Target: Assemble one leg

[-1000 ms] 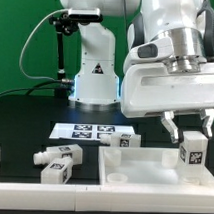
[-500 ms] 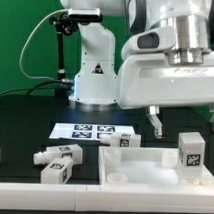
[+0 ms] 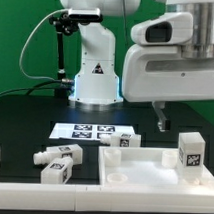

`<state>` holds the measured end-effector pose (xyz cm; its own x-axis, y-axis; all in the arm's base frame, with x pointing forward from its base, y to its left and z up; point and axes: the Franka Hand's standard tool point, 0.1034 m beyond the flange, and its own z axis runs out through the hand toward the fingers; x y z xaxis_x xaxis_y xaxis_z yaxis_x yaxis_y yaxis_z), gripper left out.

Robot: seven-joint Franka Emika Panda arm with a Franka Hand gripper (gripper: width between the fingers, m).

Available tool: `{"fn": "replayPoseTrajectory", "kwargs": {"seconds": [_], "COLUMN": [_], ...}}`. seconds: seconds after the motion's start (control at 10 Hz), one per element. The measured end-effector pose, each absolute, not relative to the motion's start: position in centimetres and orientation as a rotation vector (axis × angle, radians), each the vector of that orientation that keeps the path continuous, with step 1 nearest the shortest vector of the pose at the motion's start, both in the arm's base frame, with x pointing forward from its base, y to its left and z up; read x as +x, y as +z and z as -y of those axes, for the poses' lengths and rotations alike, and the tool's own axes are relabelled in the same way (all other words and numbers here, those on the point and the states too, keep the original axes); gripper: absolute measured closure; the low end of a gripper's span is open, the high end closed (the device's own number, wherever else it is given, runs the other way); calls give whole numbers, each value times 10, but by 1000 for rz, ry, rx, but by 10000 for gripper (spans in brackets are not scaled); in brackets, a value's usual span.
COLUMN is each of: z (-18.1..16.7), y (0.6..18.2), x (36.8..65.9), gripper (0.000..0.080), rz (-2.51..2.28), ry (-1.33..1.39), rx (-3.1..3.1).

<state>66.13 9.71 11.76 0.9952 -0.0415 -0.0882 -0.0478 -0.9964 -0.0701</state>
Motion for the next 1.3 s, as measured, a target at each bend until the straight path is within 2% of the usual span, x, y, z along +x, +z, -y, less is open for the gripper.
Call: {"fn": "replayPoseTrajectory", "kwargs": {"seconds": [0.1,0.4,0.5,0.6,0.7,0.8,1.1,1.3], "z": [-98,-100,-103,-103,-103,-103,-103,-107], "y": [115,87,80,80,80,80,80,81], "x": [663,660,658,657,657,658,657,650], "gripper": [151,151,245,380,380,514,514,514], "rz": [-73,-131,-172,-188,-205,-205,-583,-1025], "ry": [141,147,134,137,138,138,145,66], "rx": [-3062,-3059,-3051,-3049,-3049,-3049,-3013,-2937]}}
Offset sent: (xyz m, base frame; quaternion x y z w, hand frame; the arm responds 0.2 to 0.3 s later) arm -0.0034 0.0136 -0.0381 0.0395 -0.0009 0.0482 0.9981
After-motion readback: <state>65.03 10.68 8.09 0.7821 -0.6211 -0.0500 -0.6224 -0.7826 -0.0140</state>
